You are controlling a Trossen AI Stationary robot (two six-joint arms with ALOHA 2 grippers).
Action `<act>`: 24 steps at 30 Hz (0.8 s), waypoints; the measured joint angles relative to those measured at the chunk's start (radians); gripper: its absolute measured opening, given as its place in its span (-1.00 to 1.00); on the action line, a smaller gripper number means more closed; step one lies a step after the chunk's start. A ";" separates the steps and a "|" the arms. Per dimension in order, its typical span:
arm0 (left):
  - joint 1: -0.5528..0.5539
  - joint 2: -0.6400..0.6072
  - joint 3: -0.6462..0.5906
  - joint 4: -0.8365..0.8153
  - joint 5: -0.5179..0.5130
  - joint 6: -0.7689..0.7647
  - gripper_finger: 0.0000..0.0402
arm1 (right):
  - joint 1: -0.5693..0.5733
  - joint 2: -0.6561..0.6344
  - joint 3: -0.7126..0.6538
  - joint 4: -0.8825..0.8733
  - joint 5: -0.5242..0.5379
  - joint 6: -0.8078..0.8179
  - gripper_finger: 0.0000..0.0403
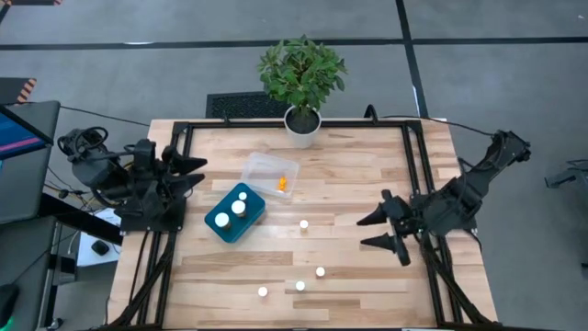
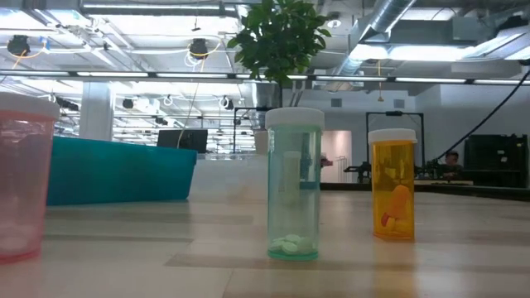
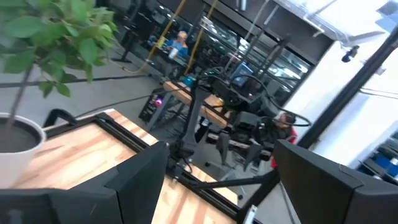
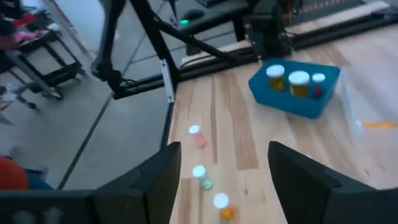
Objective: Pick and place medicine bottles into bin by pill shape (circle, oval)
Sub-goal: Put the orange pill bottle into the transparent bin
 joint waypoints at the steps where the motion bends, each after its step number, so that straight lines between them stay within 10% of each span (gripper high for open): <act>1: 0.000 0.001 0.000 0.000 -0.013 0.000 0.44 | -0.008 -0.015 -0.008 0.004 -0.008 -0.018 0.24; 24: 0.000 0.012 0.000 0.004 -0.243 -0.002 0.44 | -0.363 -0.149 -0.028 -0.015 -0.384 -0.414 0.24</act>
